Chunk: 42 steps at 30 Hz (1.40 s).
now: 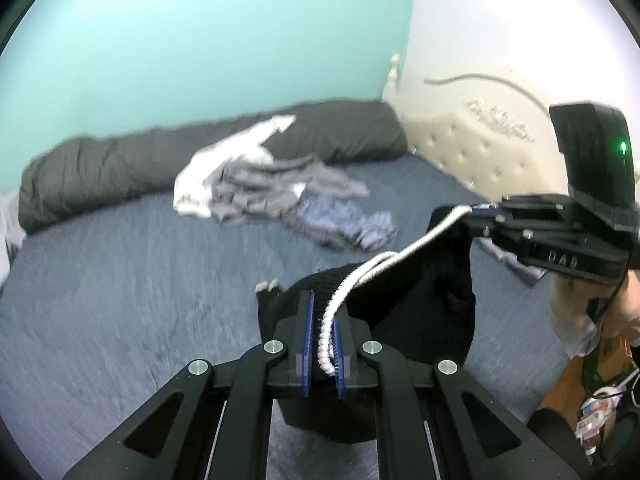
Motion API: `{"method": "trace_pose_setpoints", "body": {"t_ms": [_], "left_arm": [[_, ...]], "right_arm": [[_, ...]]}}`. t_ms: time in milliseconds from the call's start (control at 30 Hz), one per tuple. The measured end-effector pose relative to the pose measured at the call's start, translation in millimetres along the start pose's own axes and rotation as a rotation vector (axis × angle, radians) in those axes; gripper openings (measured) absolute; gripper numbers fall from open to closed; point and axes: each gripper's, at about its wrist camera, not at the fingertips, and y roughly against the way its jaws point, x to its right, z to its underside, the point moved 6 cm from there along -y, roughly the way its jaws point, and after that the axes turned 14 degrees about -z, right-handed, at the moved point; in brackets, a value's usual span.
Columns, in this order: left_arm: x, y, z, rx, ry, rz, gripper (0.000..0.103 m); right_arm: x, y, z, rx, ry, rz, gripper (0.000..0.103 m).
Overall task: Fold clothes
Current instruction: 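Grasp the white-trimmed hood edge with the right tool while the left tool holds the drawstring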
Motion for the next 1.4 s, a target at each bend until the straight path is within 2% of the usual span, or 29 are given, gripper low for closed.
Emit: {"method": "trace_pose_setpoints", "body": {"t_ms": [100, 167, 300, 500, 700, 800, 867, 900, 967, 1000, 1067, 1400], "left_arm": [[12.8, 37.4, -31.2, 0.05, -0.015, 0.0, 0.009], [21.4, 55.0, -42.4, 0.071, -0.028, -0.003, 0.009], [37.3, 73.2, -40.1, 0.071, -0.043, 0.008, 0.009], [55.9, 46.6, 13.8, -0.03, -0.064, 0.025, 0.009], [65.1, -6.4, 83.5, -0.171, -0.058, 0.039, 0.009], [65.4, -24.0, 101.9, -0.206, -0.051, 0.045, 0.009], [65.0, -32.7, 108.6, -0.217, -0.043, 0.052, 0.009], [64.8, -37.0, 112.0, -0.222, -0.039, 0.055, 0.009], [64.9, -40.1, 116.4, -0.227, -0.036, 0.056, 0.009], [65.2, -39.4, 117.6, -0.226, -0.036, 0.055, 0.009], [63.5, -40.1, 117.5, -0.225, -0.033, 0.053, 0.009], [59.1, -52.4, 107.9, -0.229, 0.0, 0.053, 0.009]], "right_arm": [[-15.2, 39.1, -36.1, 0.04, 0.056, 0.023, 0.003], [-25.4, 57.3, -51.8, 0.035, 0.101, 0.037, 0.003], [-32.2, 77.5, -50.8, 0.013, 0.144, 0.034, 0.003], [-11.7, 65.7, 9.9, -0.043, 0.059, -0.025, 0.003], [8.5, 21.1, 103.1, -0.181, -0.051, -0.097, 0.004], [18.1, 6.6, 143.1, -0.215, -0.122, -0.138, 0.006], [24.6, 1.8, 164.0, -0.217, -0.161, -0.142, 0.019], [28.2, 1.1, 171.3, -0.212, -0.18, -0.135, 0.032], [35.0, 0.7, 184.0, -0.2, -0.22, -0.125, 0.039], [37.9, 2.1, 187.9, -0.188, -0.244, -0.125, 0.049], [43.0, 3.9, 195.6, -0.172, -0.289, -0.127, 0.06], [38.6, -17.9, 223.4, -0.238, -0.388, -0.162, 0.061]]}}
